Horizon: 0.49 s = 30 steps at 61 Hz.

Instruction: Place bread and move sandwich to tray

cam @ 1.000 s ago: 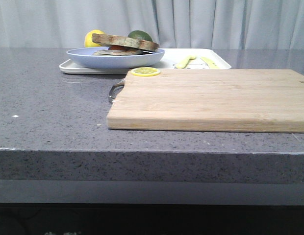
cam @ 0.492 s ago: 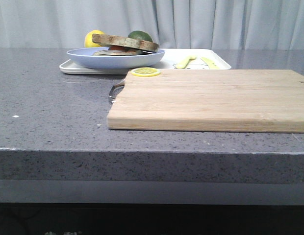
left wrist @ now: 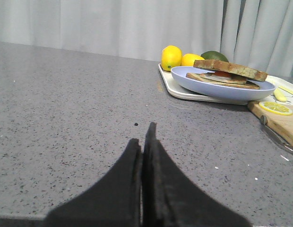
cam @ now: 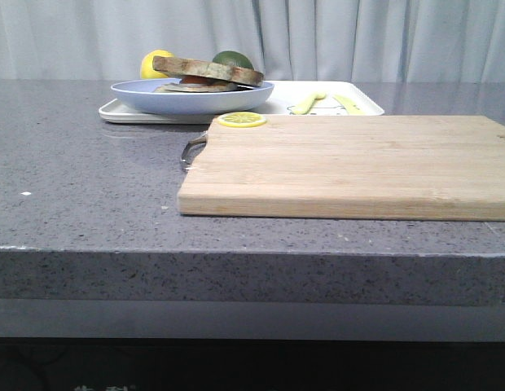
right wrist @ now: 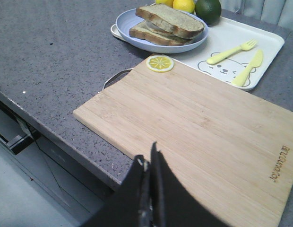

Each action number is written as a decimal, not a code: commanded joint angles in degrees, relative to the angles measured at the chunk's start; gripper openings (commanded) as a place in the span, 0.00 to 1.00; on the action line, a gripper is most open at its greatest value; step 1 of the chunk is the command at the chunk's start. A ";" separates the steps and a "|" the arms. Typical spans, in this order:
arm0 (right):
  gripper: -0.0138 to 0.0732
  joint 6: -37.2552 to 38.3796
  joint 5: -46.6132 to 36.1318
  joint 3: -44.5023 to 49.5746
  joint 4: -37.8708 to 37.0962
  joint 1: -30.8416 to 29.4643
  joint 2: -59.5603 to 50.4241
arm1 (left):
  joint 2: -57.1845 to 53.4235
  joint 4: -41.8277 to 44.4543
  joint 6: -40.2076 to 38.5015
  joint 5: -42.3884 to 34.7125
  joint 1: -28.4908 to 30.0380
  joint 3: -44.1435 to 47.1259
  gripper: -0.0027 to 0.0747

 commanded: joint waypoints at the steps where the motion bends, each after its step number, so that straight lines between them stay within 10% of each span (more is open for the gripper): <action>1: 0.08 -0.05 -4.16 -1.49 0.68 -0.26 0.38 | -1.52 -0.51 0.20 -4.95 0.33 0.11 0.01; 30: 0.08 -0.05 -4.16 -1.49 0.68 -0.26 0.38 | -1.44 -0.51 0.20 -5.77 2.62 0.11 0.01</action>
